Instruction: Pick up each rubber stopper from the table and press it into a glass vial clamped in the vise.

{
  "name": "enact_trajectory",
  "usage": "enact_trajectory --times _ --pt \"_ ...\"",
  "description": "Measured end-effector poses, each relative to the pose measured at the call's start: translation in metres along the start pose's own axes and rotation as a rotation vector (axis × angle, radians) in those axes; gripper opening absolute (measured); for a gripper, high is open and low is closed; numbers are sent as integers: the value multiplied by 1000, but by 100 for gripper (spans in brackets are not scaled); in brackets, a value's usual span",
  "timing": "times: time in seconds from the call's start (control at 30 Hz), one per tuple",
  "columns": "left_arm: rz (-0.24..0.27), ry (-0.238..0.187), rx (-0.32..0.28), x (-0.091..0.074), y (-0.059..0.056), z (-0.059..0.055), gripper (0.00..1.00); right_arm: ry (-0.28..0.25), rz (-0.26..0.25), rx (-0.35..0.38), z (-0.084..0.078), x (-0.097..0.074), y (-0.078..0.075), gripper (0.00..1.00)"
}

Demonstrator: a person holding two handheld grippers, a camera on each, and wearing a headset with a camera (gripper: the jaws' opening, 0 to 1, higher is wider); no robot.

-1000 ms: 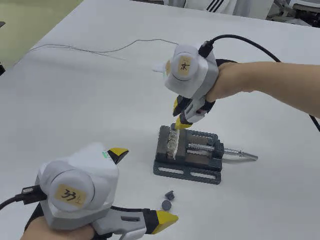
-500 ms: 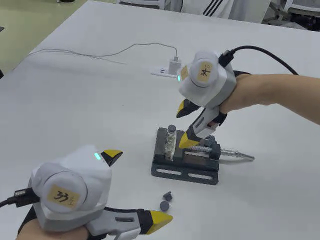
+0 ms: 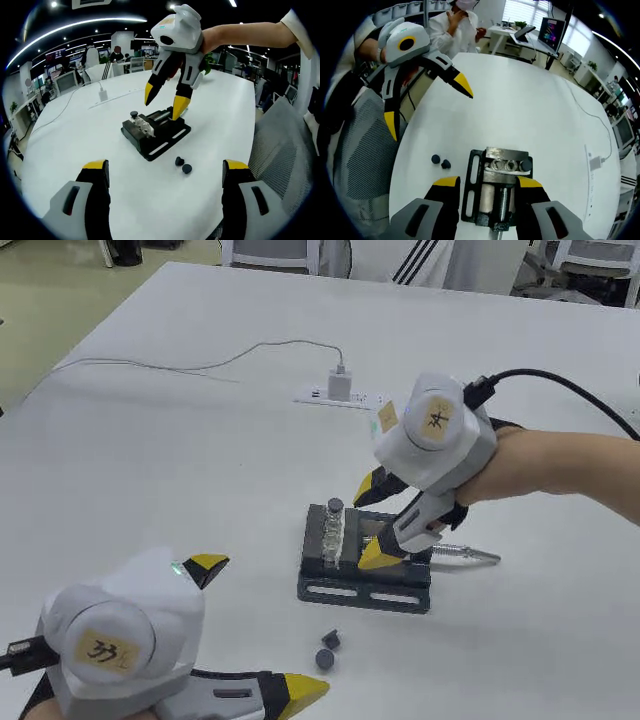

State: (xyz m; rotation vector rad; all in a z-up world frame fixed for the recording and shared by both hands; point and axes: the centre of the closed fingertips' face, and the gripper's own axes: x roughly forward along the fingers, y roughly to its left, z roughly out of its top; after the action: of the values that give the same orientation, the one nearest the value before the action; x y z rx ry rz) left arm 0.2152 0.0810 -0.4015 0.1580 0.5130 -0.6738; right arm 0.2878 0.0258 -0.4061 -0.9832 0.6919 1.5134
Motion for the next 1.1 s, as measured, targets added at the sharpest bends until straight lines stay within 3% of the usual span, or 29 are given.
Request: enact_trajectory --times 0.37,0.7,0.9,1.1 --pt "9 11 2 -4 -3 -6 93 -38 51 -25 4 3 36 38" --pt "16 16 13 9 -1 -1 93 -43 126 -62 0 5 38 34" --pt "15 24 29 13 -1 -3 93 -38 167 -112 4 9 49 32" --pt "13 29 31 13 1 -6 93 9 213 -196 2 22 65 30"
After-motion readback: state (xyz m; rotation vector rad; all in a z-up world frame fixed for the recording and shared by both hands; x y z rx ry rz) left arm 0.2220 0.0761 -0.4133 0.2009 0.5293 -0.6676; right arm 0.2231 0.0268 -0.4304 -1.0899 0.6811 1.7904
